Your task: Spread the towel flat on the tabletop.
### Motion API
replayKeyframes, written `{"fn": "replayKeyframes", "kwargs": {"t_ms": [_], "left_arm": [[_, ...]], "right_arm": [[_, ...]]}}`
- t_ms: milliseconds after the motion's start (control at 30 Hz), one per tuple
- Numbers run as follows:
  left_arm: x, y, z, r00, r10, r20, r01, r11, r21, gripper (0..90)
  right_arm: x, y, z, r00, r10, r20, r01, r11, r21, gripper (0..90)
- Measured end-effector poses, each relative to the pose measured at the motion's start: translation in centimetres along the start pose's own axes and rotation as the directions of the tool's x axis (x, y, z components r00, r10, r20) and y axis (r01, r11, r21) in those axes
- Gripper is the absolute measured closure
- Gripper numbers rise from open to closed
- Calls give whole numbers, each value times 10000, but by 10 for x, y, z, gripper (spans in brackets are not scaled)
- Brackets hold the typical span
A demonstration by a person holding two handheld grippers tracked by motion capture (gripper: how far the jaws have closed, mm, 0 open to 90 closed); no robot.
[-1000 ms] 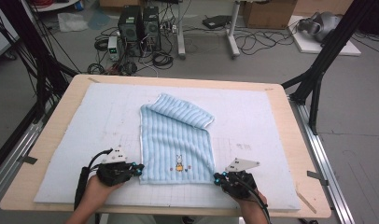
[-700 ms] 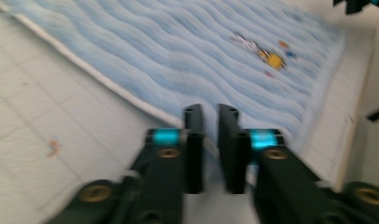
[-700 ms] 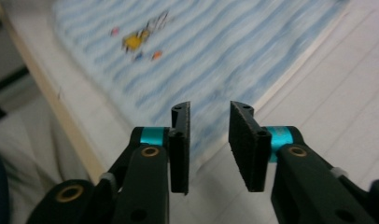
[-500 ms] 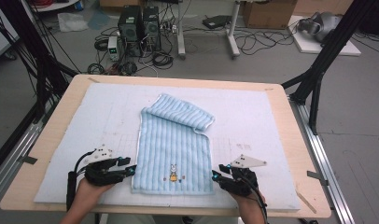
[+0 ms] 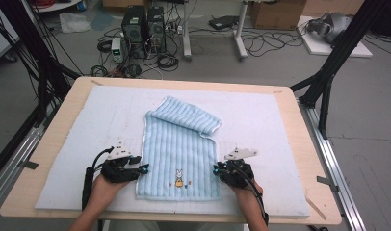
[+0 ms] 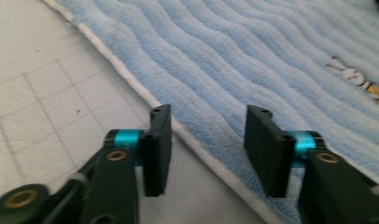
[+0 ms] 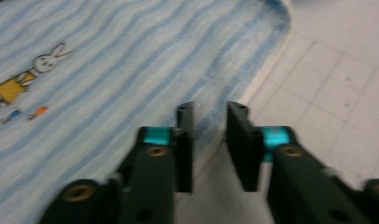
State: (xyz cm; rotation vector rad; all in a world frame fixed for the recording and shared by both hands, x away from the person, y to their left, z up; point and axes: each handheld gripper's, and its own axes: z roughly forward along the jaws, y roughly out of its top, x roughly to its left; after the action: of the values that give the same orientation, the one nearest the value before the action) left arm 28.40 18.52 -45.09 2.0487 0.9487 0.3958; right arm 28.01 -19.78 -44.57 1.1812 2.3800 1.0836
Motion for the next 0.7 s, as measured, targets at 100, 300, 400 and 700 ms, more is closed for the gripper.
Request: {"fn": "replayKeyframes", "kwargs": {"t_ms": [100, 300, 400, 700], "left_arm": [[-6, -3, -3, 9980, 447, 457, -447, 9990, -6, 863], [-10, -13, -18, 9878, 365, 1512, -402, 9990, 217, 872], [-16, -19, -25, 9825, 354, 1828, -402, 9989, 227, 872], [-23, -27, -36, 9783, 409, 2032, -422, 9991, 23, 807]], "right_arm": [[3, 2, -1, 9998, -39, -170, 43, 9997, 225, 865], [4, -8, -14, 9977, -43, -679, 72, 9991, 426, 868], [8, -14, -24, 9958, -145, -906, 201, 9979, 613, 878], [8, -27, -47, 9954, 106, -948, -110, 9999, -35, 799]]}}
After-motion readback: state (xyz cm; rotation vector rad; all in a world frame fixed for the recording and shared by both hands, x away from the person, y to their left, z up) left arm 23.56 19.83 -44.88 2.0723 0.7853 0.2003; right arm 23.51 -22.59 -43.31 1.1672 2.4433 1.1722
